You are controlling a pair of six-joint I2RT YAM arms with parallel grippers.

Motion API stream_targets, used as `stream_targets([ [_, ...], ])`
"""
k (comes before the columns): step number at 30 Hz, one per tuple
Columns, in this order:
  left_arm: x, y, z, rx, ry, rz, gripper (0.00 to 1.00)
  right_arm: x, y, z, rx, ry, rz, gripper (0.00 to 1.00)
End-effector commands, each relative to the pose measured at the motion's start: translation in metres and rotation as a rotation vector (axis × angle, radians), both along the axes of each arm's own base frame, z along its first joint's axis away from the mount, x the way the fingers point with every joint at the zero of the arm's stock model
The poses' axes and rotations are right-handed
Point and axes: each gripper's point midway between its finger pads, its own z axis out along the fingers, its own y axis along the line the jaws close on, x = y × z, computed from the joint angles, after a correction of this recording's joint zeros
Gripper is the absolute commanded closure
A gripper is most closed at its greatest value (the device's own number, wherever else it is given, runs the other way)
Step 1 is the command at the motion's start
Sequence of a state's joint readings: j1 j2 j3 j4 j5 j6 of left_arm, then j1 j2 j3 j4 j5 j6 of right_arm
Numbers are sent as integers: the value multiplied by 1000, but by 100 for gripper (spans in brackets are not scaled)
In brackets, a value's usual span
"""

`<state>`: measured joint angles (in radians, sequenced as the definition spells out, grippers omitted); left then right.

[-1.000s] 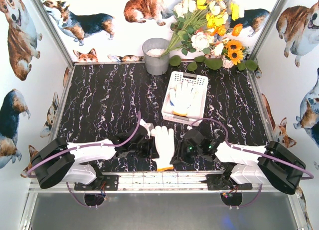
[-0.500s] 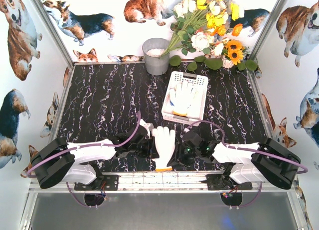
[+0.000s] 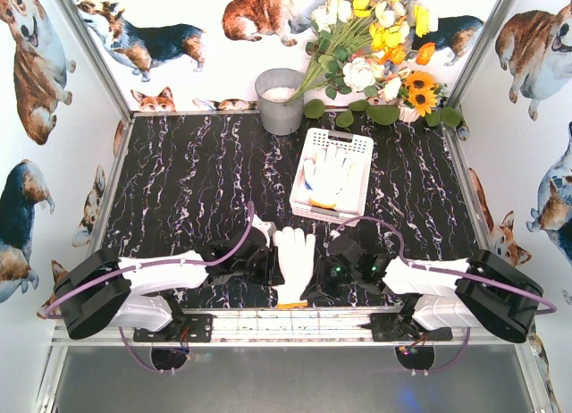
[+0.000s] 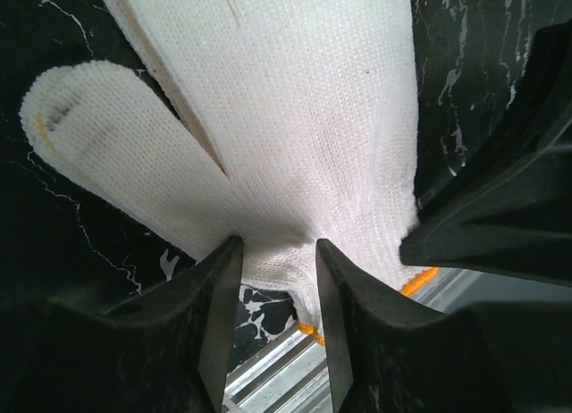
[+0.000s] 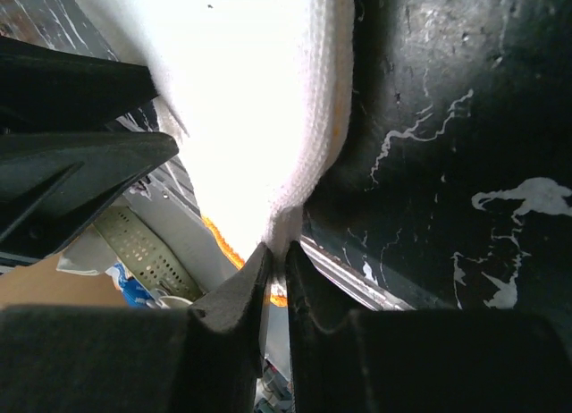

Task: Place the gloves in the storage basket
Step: Pick up the glove from the center of the board.

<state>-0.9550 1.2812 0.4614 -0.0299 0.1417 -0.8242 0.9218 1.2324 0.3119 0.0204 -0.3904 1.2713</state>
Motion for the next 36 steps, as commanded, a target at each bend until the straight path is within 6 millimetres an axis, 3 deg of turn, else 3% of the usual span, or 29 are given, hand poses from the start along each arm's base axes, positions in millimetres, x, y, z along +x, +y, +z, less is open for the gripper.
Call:
stream_targets([
  [1, -7, 34, -20, 208, -56, -27, 65, 4, 6, 16, 29, -31, 3, 96],
  [10, 6, 21, 45, 176, -375, -91, 53, 9, 7, 33, 31, 32, 7, 100],
  [17, -10, 2, 75, 256, -626, -253, 37, 20, 3, 45, 74, 104, -24, 100],
  [22, -27, -24, 78, 311, -752, -363, 31, 27, -1, 51, 99, 143, -47, 100],
  [26, -40, -40, 65, 341, -783, -444, 28, 34, -3, 56, 126, 154, -71, 100],
  [36, -43, -58, 47, 350, -822, -516, 21, 43, 0, 66, 196, 178, -111, 100],
])
